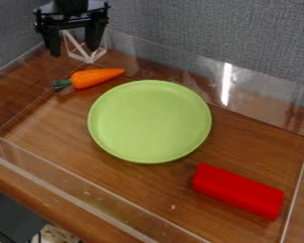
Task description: Put the carrot on the left side
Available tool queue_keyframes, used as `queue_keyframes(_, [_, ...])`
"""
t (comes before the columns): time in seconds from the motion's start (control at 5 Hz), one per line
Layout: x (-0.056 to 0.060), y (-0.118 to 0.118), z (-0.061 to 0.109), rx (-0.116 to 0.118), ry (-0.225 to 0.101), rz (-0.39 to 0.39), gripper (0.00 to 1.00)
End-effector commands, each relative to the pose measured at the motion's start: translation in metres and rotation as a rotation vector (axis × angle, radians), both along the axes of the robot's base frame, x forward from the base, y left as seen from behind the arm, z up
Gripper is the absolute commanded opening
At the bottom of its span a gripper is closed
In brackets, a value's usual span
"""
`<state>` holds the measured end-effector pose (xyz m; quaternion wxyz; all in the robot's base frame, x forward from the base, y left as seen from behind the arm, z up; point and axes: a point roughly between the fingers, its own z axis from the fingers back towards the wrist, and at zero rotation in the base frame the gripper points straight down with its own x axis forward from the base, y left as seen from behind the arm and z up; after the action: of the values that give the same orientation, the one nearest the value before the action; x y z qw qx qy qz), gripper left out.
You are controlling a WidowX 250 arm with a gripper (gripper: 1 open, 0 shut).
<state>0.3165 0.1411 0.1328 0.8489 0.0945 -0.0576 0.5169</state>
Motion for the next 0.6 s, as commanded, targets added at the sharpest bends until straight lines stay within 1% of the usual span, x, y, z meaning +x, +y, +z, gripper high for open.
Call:
queue_keyframes(0.0, [0.000, 0.006, 0.029, 0.006, -0.060, 0.027, 1.00])
queue_keyframes(0.2, [0.000, 0.016, 0.028, -0.009, -0.051, 0.066, 1.00])
queue_keyframes(0.4, [0.010, 0.013, 0.024, -0.020, -0.048, 0.034, 1.00])
